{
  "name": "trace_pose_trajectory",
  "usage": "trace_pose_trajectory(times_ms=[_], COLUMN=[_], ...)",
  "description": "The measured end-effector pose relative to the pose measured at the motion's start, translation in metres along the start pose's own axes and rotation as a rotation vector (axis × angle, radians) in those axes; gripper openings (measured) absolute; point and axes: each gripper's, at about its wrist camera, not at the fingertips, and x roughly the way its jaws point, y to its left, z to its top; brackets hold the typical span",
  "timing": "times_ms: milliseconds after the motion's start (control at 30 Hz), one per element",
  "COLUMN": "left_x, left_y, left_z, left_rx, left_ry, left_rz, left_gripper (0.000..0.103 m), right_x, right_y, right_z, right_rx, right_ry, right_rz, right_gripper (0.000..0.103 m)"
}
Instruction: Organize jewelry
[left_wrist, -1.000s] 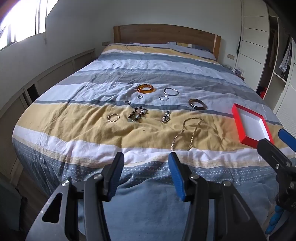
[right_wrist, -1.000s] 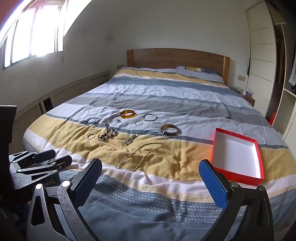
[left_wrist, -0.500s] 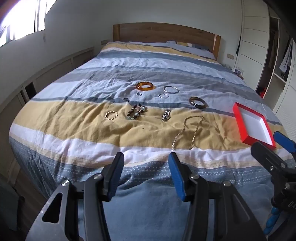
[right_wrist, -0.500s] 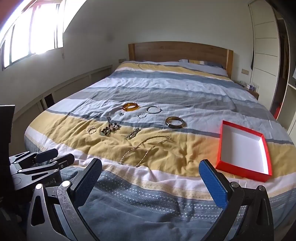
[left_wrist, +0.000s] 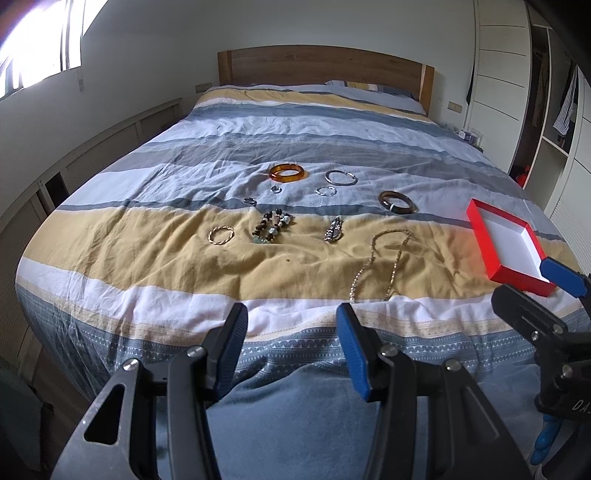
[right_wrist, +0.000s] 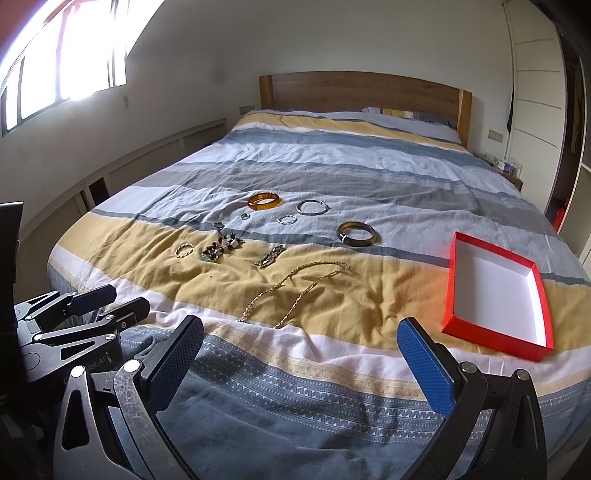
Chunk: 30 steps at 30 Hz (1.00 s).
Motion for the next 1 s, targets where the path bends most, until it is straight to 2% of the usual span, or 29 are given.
trace_pose_trajectory(times_ms=[333, 433, 600, 767, 1000], left_x=[0.012, 0.014, 0.016, 0.025, 0.035], left_y=[0.005, 0.006, 0.006, 0.006, 0.009], left_z=[0.001, 0.001, 0.005, 0.008, 0.008], left_rx=[0.000, 0.009, 0.016, 0.028, 0.033], left_ry=[0.027, 0.017, -0.002, 0.025, 0.053], left_rz=[-0.032, -0.031, -0.034, -0.020, -0.024], left_gripper=[0.048, 0.056, 0.056, 0.062, 0.062], right_x=[0.011, 0.015, 0.024, 0.031, 0.045], right_y=[-0.003, -0.001, -0.001, -0.003, -0.005], right_z=[0.001, 0.001, 0.004, 0.006, 0.007], right_rx=[0.020, 0.019, 0.018, 0.027, 0.023], right_ry=[0.031, 0.043, 0.064, 0.080, 0.119], right_rz=[0.010, 0.012, 0.007, 0.007, -0.012], right_gripper=[0.103, 0.102, 0.103, 0.103, 0.103])
